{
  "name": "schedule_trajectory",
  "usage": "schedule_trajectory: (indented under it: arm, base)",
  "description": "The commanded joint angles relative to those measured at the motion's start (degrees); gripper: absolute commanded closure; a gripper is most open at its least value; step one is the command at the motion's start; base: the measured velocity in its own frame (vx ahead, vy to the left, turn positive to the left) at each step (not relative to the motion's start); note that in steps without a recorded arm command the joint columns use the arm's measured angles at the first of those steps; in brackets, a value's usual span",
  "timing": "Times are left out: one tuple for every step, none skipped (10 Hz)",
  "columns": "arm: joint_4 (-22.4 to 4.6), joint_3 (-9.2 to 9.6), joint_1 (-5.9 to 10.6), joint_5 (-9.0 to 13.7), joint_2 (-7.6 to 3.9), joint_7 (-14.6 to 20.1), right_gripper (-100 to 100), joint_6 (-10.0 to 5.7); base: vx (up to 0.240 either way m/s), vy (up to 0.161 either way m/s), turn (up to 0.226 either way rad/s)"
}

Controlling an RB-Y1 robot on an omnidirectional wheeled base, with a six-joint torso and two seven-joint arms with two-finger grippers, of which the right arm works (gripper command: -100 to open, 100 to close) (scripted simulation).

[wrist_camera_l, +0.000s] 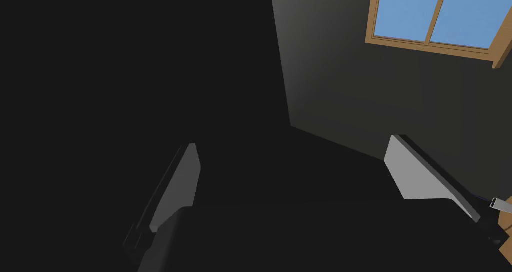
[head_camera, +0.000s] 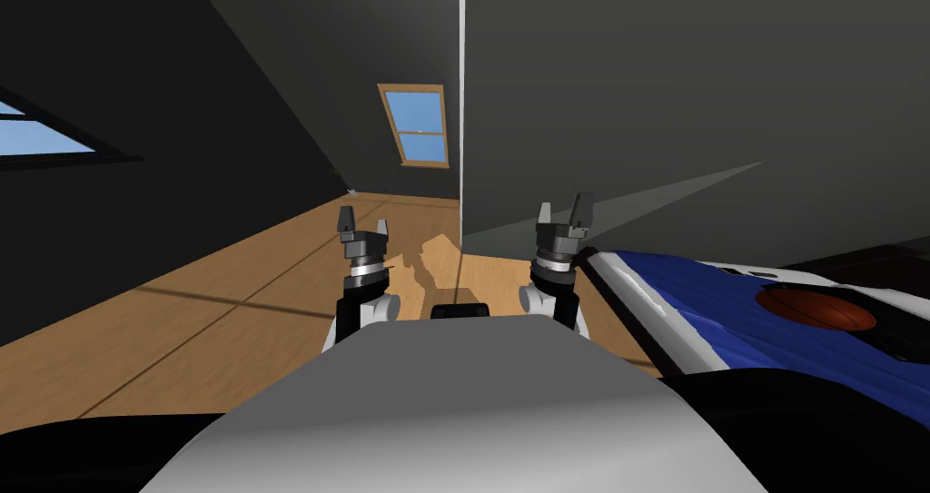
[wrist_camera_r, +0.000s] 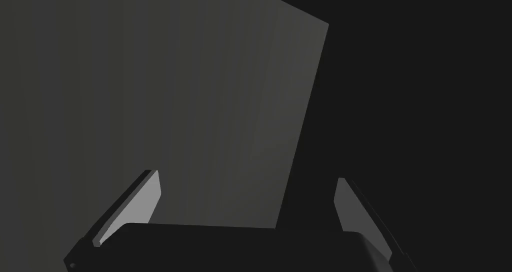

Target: Push the door open

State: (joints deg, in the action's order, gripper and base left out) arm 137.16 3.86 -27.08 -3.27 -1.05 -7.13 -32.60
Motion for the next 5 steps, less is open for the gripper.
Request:
schedule_trajectory:
  arm:
    - [-1.29,-0.19,-0.22,-0.02,-0.84,0.64,-100,0.98]
    - [-1.77,-0.26,-0.3,-0.03,-1.15,0.88,-100,1.34]
    - [-2.48,-0.37,-0.42,-0.04,-1.61,1.23,-100,1.88]
    - [-3.27,-0.48,-0.55,-0.05,-1.95,1.63,-100,2.49]
    - [-4.22,-0.62,-0.69,-0.07,-2.31,2.11,-100,3.21]
  base:
    - [0.09,0.071,-0.113]
    - [0.131,0.148,-0.112]
    - [0.122,0.145,-0.08]
    - [0.142,0.156,-0.104]
    - [0.16,0.16,-0.145]
